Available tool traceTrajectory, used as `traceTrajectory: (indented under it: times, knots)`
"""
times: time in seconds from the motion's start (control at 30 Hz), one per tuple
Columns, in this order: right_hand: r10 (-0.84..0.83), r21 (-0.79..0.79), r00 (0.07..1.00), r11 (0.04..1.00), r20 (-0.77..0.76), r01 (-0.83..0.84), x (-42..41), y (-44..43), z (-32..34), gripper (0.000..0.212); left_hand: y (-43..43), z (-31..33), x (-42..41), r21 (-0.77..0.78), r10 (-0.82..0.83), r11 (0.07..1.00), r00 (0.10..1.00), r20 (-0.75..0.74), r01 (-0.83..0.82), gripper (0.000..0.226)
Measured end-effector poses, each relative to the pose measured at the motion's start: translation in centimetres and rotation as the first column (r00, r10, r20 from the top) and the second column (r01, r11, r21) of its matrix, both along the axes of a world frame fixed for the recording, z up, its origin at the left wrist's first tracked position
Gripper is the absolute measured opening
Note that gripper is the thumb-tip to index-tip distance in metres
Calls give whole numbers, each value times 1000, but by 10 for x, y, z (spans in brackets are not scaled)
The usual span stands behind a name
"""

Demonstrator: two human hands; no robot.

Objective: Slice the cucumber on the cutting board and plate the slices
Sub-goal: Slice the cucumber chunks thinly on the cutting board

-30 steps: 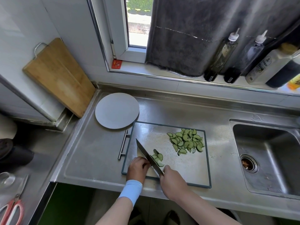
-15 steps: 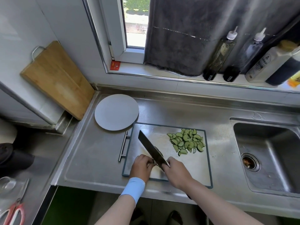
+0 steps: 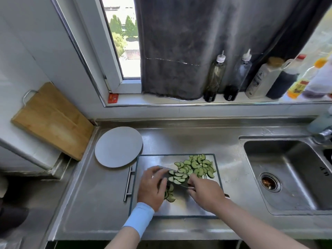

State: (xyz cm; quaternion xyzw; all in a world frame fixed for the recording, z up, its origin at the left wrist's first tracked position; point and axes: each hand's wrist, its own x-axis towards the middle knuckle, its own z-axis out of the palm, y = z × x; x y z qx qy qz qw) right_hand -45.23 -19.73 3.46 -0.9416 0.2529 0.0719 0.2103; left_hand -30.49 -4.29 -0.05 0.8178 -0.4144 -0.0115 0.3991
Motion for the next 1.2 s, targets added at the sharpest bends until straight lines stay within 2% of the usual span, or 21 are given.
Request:
traceTrajectory:
  times: [0.07, 0.13, 0.2, 0.4, 0.5, 0.6, 0.67, 0.77, 0.83, 0.9, 1.0, 1.07, 1.13, 1.2]
  knots:
    - [25, -12, 999, 1000, 20, -25, 0, 0, 1, 21, -7, -1, -13, 185, -252, 954, 965, 72, 236, 37]
    - [44, -19, 998, 999, 44, -43, 0, -1, 3, 19, -13, -6, -22, 382, -383, 865, 920, 86, 325, 44]
    - [73, -58, 996, 996, 42, -71, -1, -4, 4, 19, -18, -10, -22, 498, -378, 809, 925, 35, 312, 44]
    - [135, -123, 991, 984, 14, -132, -7, -10, 8, 18, -37, -15, -6, 633, -318, 699, 937, -142, 333, 45]
    - [155, -129, 988, 980, -1, -154, -14, -14, 10, 18, -42, -19, 7, 735, -303, 609, 944, -133, 299, 46]
    - [182, -131, 983, 974, -13, -183, -19, -17, 14, 20, -39, -24, 20, 805, -215, 553, 970, -114, 217, 46]
    - [190, -125, 982, 974, -12, -190, -22, -20, 15, 19, -42, -24, 19, 767, -176, 612, 979, -105, 193, 47]
    - [205, -138, 978, 969, -21, -206, -21, -22, 17, 20, -59, -9, -1, 560, -321, 770, 944, -77, 307, 46]
    - [224, -147, 974, 963, -29, -225, -20, -22, 19, 20, -70, 1, -17, 481, -480, 756, 876, -55, 444, 47]
    - [225, -147, 974, 963, -27, -227, -19, -23, 21, 19, -75, -1, -21, 542, -564, 690, 826, -12, 479, 47]
    - [215, -143, 976, 965, -44, -219, -21, -25, 25, 18, -66, -17, -2, 732, -409, 610, 912, -39, 304, 52]
    - [209, -133, 976, 968, -59, -215, -21, -27, 26, 17, -54, -26, 13, 730, -306, 635, 950, -61, 251, 51]
    - [204, -133, 977, 968, -64, -211, -21, -30, 26, 18, -37, -24, 22, 592, -169, 784, 982, -86, 187, 43]
    - [201, -137, 977, 968, -65, -209, -19, -30, 26, 20, -20, -23, 25, 365, -118, 922, 992, -49, 127, 32]
